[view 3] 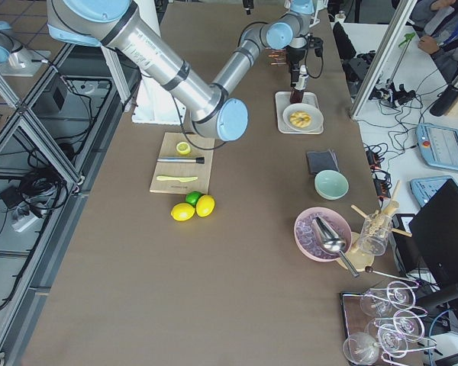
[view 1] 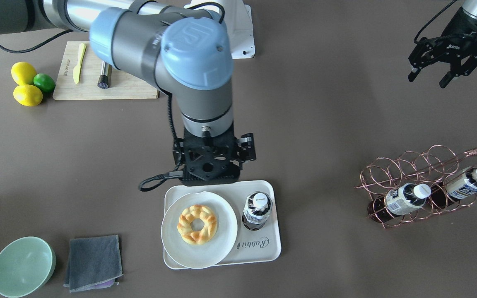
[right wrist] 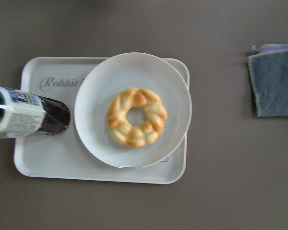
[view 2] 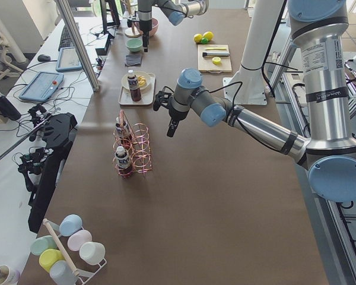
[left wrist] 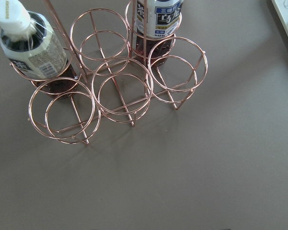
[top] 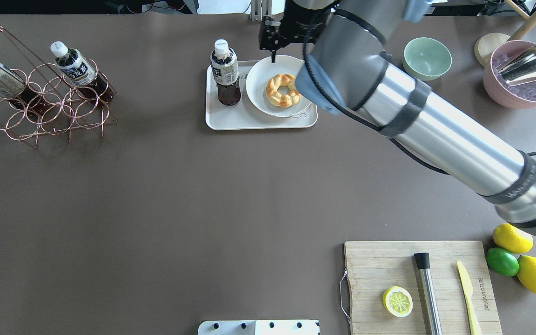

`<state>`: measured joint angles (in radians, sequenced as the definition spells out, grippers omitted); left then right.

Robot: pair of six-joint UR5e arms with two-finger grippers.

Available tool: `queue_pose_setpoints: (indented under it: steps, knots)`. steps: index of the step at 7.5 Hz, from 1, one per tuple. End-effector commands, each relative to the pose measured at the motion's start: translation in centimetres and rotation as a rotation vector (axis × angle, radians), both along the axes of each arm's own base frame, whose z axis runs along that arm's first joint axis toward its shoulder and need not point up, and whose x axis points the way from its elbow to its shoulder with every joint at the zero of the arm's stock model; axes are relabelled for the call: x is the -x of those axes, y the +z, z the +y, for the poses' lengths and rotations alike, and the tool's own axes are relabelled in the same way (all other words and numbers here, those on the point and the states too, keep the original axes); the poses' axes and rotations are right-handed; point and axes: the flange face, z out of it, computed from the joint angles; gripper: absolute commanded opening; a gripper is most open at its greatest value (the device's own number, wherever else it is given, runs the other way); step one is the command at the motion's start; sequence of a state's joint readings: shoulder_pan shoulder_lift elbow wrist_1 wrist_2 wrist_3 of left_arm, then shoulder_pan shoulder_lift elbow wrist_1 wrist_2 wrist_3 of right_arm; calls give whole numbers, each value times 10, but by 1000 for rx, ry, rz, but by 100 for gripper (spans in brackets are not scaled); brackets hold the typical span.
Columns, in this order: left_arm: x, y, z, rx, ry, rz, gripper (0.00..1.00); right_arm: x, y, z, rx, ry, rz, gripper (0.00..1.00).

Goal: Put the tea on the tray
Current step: 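Open the right gripper and withdraw the right arm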

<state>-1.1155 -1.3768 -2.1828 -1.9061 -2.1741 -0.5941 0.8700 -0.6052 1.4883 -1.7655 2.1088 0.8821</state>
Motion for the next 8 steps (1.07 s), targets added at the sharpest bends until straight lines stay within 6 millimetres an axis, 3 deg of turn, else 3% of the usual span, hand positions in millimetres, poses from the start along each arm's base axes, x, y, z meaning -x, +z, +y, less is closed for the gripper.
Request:
queue_pose_setpoints:
  steps: [1, 3, 5, 6, 7, 8]
  knots:
    - [82, 52, -17, -61, 39, -146, 88, -184, 157, 65, -138, -104, 93, 100]
    - [143, 80, -30, -36, 73, -238, 96, -290, 252, 108, -185, -195, 180, 100]
    - [155, 96, -35, 52, 66, -242, 96, -400, 354, 133, -166, -262, 180, 100]
    - [157, 103, -30, 83, 57, -207, 97, -448, 402, 133, -161, -292, 183, 100]
    - [153, 97, -27, 119, 39, -115, 97, -485, 461, 146, -112, -304, 176, 100]
    - [153, 101, -27, 137, 31, -115, 98, -502, 484, 158, -104, -318, 172, 100]
